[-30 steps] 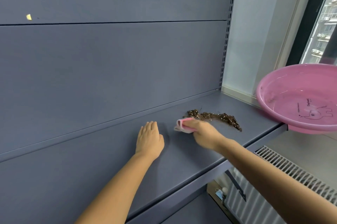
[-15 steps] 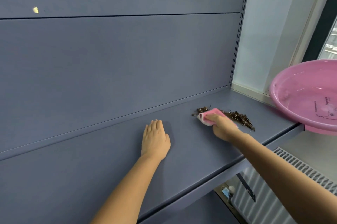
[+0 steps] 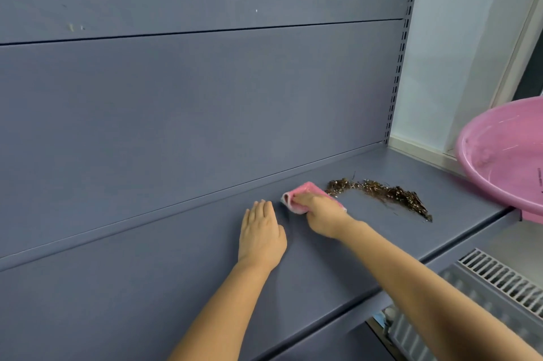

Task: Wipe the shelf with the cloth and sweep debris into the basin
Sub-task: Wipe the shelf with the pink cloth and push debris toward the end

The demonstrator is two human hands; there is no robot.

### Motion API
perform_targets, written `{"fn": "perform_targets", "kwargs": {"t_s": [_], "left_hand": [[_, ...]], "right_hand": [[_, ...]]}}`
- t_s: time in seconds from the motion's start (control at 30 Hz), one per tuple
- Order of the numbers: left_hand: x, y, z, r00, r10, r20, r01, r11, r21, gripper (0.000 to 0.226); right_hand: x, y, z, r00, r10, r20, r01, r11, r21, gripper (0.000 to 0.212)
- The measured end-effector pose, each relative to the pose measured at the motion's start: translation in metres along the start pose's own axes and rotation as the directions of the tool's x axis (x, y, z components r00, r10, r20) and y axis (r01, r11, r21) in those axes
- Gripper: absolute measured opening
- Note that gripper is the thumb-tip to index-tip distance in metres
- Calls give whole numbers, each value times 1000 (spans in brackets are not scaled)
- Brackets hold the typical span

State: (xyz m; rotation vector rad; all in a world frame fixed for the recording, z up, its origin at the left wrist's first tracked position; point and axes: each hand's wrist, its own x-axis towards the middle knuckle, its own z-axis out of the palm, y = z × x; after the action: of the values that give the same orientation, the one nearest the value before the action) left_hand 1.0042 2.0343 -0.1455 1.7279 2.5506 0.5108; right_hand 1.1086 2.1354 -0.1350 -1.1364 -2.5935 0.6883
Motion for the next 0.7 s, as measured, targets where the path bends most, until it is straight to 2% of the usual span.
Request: {"fn": "perform_targets", "kwargs": {"t_s": [0.2,0.3,0.4,0.47,0.6,0.63,0.7], "left_hand": [[0,3,0,1000,6,6,-6,998,57,53],[0,3,1,1000,-2,8,2,998,68,54],[1,4,1,1000,-11,11,10,997,73,54],[1,4,1,1000,-22,13,21,997,74,55],[1,4,0,999,-35,4,34,996,77,54],[0,4,0,999,-40,2,39,996,77,54],[0,4,1,998,-55,-3,55,995,82,54]], "right_hand": [[-2,51,-31,980,187,-72,-187,982,6,55],[-4,54,-37,973,212,-87,-210,977,33,54],[-6,29,-35,987,129,-99,-122,990,73,44],[-11,5,-22,998,63,-14,-63,997,48,32],[-11,-9,18,988,-141,65,147,984,-97,50],[-9,-7,20,985,-162,66,169,978,-123,52],[-6,1,11,988,-111,112,126,982,-141,47]]}}
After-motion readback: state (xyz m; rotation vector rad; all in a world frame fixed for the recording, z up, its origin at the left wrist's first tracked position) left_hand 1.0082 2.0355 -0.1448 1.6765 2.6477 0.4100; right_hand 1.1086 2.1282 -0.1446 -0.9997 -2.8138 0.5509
